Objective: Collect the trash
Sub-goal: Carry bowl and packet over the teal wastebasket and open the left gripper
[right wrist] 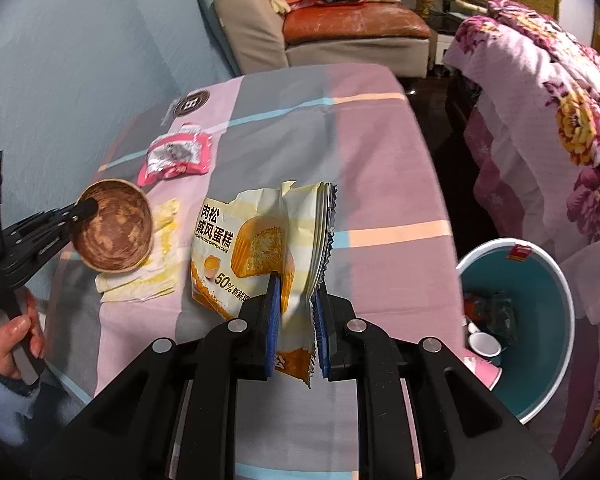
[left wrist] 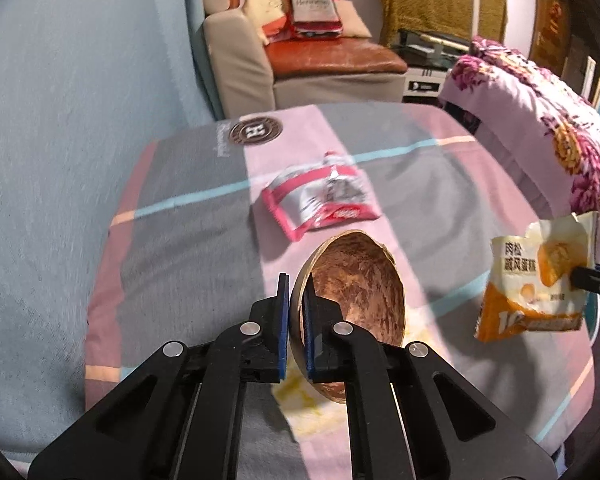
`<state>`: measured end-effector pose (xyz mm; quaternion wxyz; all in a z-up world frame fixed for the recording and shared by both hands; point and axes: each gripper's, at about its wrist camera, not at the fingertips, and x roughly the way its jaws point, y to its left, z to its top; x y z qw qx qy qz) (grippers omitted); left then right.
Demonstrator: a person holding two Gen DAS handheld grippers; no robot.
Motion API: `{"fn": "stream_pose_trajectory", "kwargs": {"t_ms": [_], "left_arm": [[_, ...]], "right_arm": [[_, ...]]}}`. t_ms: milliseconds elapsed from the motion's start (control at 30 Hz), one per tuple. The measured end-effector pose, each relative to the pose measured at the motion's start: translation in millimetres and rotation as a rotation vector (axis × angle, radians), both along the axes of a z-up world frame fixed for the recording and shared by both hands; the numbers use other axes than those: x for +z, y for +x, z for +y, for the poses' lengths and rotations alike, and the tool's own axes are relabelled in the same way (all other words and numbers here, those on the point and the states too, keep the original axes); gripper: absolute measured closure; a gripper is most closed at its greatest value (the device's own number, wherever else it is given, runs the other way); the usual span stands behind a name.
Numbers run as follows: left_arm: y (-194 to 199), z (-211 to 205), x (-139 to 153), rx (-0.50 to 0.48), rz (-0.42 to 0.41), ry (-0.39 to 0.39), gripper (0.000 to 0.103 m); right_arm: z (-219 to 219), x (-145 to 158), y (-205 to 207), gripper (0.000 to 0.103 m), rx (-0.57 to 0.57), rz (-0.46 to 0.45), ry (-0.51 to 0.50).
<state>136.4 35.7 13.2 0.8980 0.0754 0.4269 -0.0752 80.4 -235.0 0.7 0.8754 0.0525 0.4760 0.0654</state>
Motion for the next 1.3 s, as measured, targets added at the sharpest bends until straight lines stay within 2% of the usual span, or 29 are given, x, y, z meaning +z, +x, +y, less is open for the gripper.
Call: {"fn": "stream_pose_trajectory", "kwargs": {"t_ms": [233, 433, 700, 967, 1300], "left_arm": [[-12.4, -44.1, 24.7, -0.093, -0.031, -0.025, 0.096], [-19.7, -110.8, 28.6, -0.224, -0.026, -0.039, 0.096], [-39.0, -210.3, 15.5, -0.403, -0.002, -0.022, 0.096], [-54.4, -297.5, -3.4, -0.543, 0.049, -0.015, 0.096], [-69.8, -368.4, -24.7, -0.659, 0.080, 0.038, 0.096]], "right_arm": [[-36.8, 10.2, -11.0, 0.088, -0.065, -0.054, 0.013], [-76.1, 18.6, -28.4, 0.088, -0.133, -0.094, 0.012], [-141.9, 33.8, -63.1, 0.088, -0.263, -0.168, -0.028], [-203.7, 31.4, -94.3, 0.088, -0.383, -0.182, -0.050], [-255.2, 19.1, -113.4, 0.088, -0.483, -0.164, -0.037]]}}
